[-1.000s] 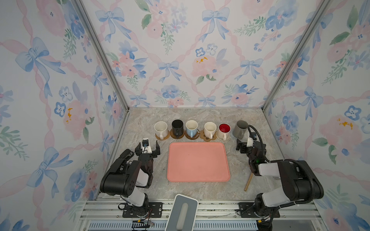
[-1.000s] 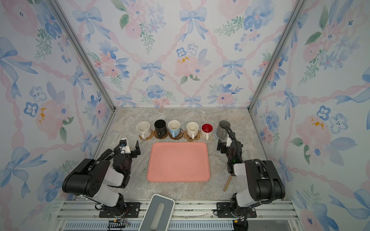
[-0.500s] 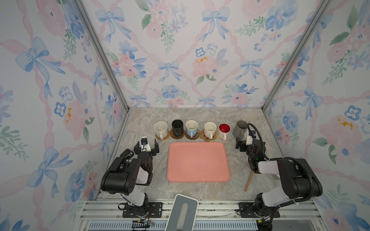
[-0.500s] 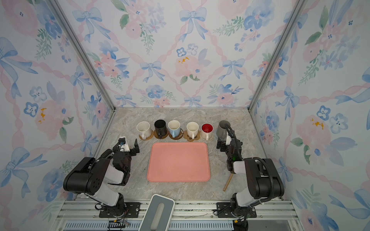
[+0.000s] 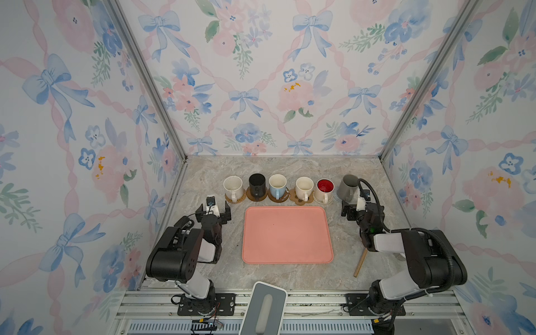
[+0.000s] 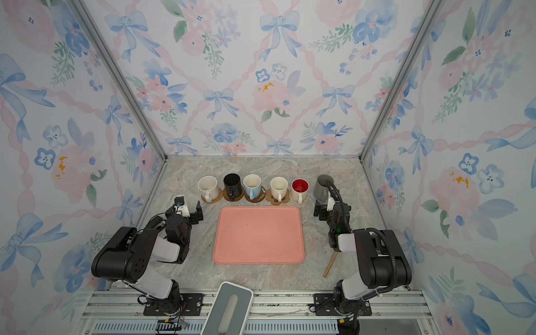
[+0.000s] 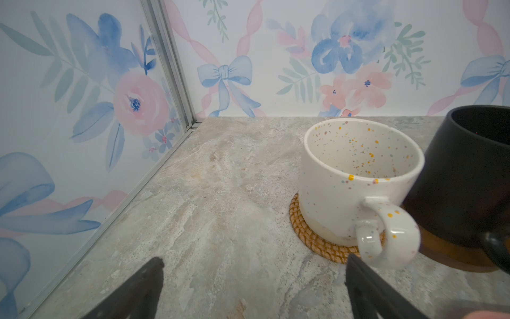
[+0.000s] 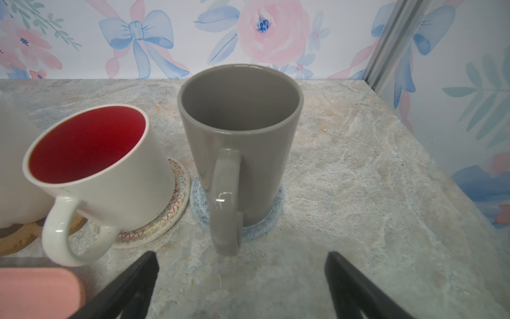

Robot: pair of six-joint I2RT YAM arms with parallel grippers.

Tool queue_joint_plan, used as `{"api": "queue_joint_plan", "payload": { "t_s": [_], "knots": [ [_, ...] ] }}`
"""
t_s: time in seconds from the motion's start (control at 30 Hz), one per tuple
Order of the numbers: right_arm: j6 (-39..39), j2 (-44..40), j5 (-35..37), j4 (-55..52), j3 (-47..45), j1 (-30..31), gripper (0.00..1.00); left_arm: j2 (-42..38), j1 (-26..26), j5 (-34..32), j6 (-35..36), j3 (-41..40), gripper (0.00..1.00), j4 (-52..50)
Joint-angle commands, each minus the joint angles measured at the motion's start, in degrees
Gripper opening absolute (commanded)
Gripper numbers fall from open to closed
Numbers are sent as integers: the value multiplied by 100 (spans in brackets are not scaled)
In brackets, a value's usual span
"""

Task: Place cups on coasters
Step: Reset both arms

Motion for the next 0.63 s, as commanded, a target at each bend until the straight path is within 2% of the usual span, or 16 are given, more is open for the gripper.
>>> {"api": "queue_joint_plan", "payload": {
  "t_s": [0.0,0.6],
  "knots": [
    [-27,28,-63,41,80,-52,97,-45,38,33,-109,49,98,2],
    [-17,39,-89,24,103,-60,97,-45,38,34,-109,54,98,1]
  ]
}}
